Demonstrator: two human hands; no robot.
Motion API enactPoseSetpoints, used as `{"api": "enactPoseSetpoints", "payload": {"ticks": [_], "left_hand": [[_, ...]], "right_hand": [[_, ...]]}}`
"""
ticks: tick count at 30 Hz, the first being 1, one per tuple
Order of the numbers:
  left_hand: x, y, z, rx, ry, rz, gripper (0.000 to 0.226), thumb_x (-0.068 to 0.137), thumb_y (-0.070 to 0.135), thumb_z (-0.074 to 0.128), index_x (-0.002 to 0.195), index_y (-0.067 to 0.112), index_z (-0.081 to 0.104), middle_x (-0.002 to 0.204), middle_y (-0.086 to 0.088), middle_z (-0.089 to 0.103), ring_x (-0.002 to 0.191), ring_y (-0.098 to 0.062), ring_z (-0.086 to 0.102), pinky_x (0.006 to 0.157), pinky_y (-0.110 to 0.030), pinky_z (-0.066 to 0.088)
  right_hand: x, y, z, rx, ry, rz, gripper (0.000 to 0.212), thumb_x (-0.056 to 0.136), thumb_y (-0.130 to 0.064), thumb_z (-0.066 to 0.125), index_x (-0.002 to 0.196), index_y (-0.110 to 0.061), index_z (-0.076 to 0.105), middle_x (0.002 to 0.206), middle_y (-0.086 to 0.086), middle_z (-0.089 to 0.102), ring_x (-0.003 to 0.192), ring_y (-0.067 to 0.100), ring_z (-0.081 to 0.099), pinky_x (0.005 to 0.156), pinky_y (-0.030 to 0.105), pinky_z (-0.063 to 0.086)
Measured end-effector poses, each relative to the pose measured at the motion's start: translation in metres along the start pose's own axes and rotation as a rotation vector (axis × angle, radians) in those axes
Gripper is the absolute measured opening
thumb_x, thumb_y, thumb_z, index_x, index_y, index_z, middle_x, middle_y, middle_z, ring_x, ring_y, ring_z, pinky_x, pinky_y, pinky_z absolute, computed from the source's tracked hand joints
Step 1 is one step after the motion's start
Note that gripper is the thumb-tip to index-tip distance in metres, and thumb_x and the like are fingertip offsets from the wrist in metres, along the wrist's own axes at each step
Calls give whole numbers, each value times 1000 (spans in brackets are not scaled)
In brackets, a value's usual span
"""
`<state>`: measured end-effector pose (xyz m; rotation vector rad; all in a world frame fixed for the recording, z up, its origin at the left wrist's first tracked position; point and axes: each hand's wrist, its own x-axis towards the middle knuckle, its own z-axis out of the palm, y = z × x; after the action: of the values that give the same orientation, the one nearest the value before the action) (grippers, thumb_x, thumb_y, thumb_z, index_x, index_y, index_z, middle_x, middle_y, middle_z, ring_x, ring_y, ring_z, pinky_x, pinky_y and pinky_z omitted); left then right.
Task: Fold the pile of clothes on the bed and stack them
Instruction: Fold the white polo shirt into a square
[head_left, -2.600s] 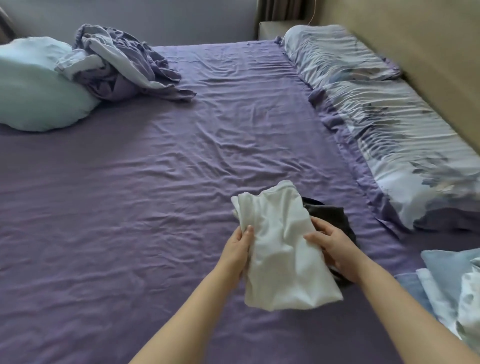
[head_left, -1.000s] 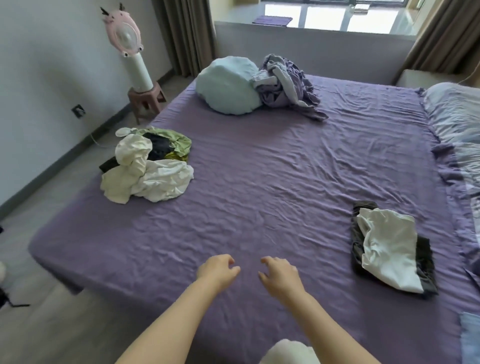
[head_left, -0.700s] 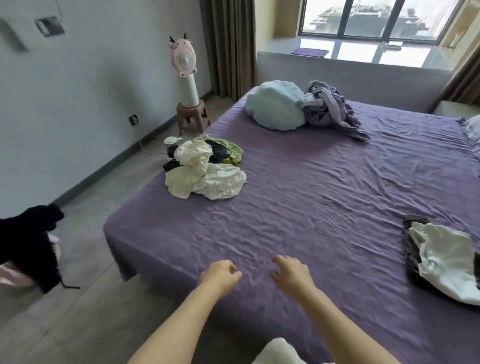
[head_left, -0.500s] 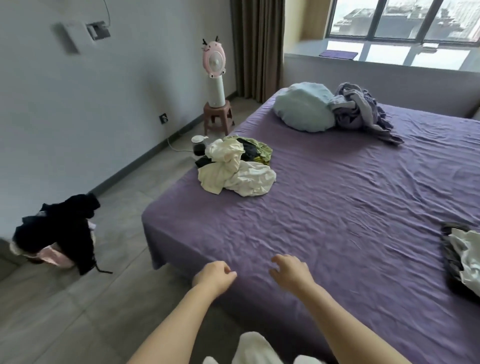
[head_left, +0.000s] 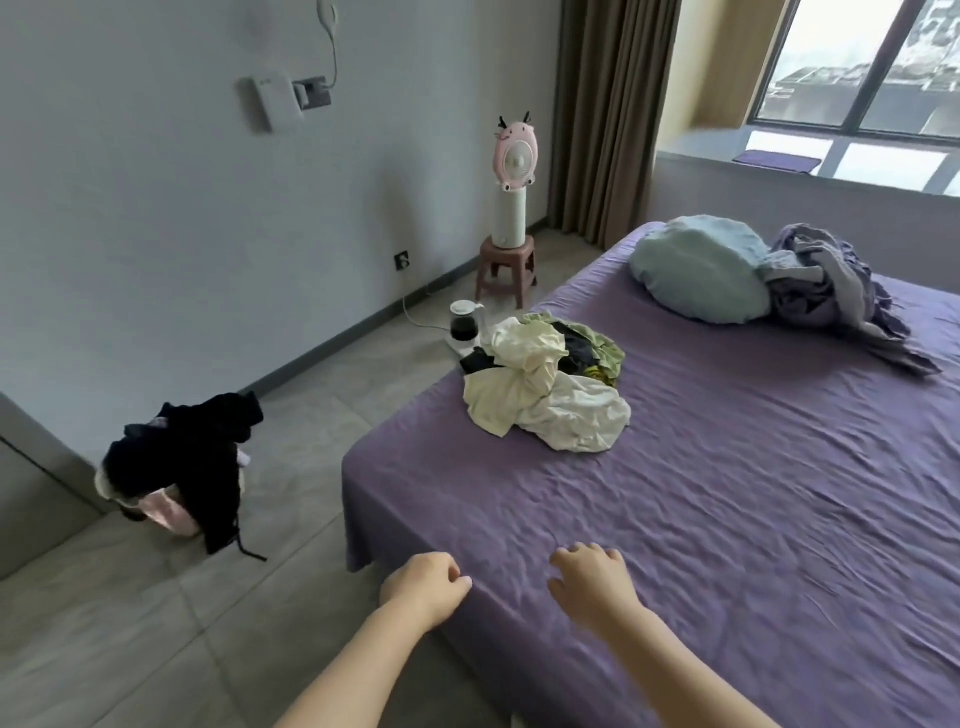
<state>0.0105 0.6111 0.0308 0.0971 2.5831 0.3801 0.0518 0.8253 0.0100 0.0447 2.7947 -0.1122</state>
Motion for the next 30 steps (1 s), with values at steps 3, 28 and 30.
{"api": "enactPoseSetpoints", "payload": {"ticks": [3,28,30], "left_hand": [[33,3,-20,0,-10,-8,28,88,52,49,105,33,62,112,11,63,100,-13,60,82,-26,47],[367,121,-156,-98,-212,137,34,92,46,53,117,26,63,115,9,63,105,-10,59,90,-27,48],[406,132,-163,-183,-254,148,33,94,41,53,118,20,62,112,4,64,100,-13,61,85,-26,50]], "right_hand": [[29,17,-4,-15,-18,8,32,95,-34,37,120,-21,54,124,2,56,120,25,48,98,36,32],[288,116,-105,255,-2,257,35,97,-42,38,129,-29,48,128,-8,52,120,17,47,95,32,35],[320,109,-115,297,-7,262,38,98,-44,38,132,-29,46,131,-7,51,122,16,45,96,33,37]]}}
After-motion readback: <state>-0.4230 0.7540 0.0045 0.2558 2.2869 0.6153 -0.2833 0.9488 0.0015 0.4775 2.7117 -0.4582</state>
